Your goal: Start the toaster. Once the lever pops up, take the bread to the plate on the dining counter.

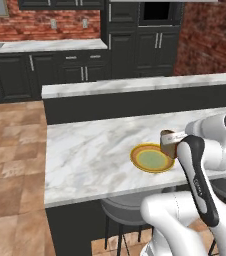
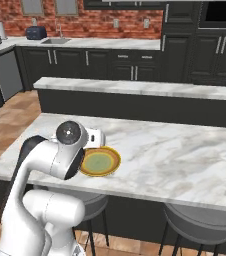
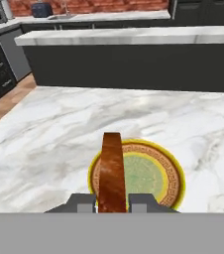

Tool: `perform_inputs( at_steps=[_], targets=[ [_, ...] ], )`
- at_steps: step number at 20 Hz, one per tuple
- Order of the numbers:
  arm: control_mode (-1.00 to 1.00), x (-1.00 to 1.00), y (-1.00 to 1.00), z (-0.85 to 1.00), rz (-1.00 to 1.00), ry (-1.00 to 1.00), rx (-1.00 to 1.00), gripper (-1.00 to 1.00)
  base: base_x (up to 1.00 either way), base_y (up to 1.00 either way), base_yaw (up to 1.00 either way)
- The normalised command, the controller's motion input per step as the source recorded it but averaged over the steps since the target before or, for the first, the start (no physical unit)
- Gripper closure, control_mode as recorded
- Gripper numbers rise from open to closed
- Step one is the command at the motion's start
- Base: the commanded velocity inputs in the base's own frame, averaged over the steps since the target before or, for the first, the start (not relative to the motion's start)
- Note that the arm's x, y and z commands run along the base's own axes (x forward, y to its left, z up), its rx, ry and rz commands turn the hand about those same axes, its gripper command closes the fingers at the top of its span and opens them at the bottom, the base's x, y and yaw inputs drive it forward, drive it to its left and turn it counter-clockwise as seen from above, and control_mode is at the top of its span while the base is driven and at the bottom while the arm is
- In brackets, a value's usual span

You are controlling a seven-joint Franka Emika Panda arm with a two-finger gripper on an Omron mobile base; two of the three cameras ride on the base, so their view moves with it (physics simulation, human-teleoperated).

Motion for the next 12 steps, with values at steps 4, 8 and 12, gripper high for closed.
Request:
perform_inputs(
  at_steps=[4,8,12],
  targets=[
    [-1.0,0.64,0.0,-0.47,0.01,0.0,0.0,1.0,0.0,0.0,0.0],
    [-1.0,0.6,0.0,-0.44,0.0,0.0,0.0,1.0,0.0,0.0,0.0],
    [-1.0,0.52,0.0,-0.44,0.0,-0.01,0.0,1.0,0.0,0.0,0.0]
  ],
)
